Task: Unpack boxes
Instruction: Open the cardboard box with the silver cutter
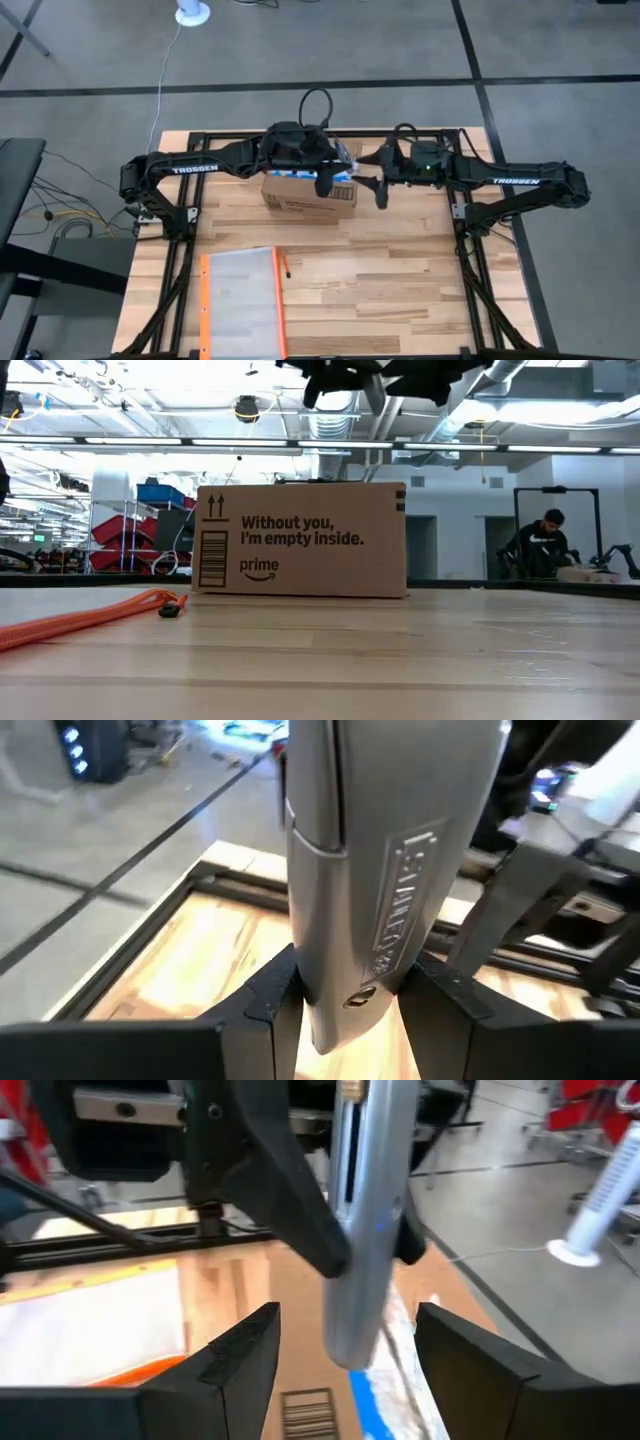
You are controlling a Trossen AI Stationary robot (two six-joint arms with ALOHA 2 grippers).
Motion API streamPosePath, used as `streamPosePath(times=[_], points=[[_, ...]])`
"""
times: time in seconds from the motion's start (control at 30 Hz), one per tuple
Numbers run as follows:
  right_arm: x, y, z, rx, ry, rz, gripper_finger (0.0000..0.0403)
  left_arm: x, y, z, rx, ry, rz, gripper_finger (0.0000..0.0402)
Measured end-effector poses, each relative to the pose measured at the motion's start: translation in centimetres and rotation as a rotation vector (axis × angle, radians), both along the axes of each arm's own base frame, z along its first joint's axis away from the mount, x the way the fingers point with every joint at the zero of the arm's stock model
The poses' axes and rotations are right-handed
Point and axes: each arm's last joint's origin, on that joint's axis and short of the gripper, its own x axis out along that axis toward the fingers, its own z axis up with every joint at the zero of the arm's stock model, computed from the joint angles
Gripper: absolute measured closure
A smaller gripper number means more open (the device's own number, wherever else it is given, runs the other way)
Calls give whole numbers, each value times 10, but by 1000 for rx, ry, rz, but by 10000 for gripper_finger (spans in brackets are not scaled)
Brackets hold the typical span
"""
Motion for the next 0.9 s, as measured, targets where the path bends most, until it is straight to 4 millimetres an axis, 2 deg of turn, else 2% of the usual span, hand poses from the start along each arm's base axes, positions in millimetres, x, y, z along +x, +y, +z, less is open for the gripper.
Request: streamPosePath(times=[0.17,0.5,0.67,0.83,0.9], points=[[2,-1,-1,-1,2,-18,191,-1,5,1,-52,-20,47,283],[24,-4,-17,20,15,-49,200,2,-5,4,-74,-52,20,283],[24,-5,-16,9,6,-69,258,0,-5,-1,-80,0,21,283],[23,-5,-18,-6,33,-74,354,0,-4,-6,-76,10,36,284],[22,-5,-19,-5,48,-75,359,0,-4,-7,-79,21,36,290]])
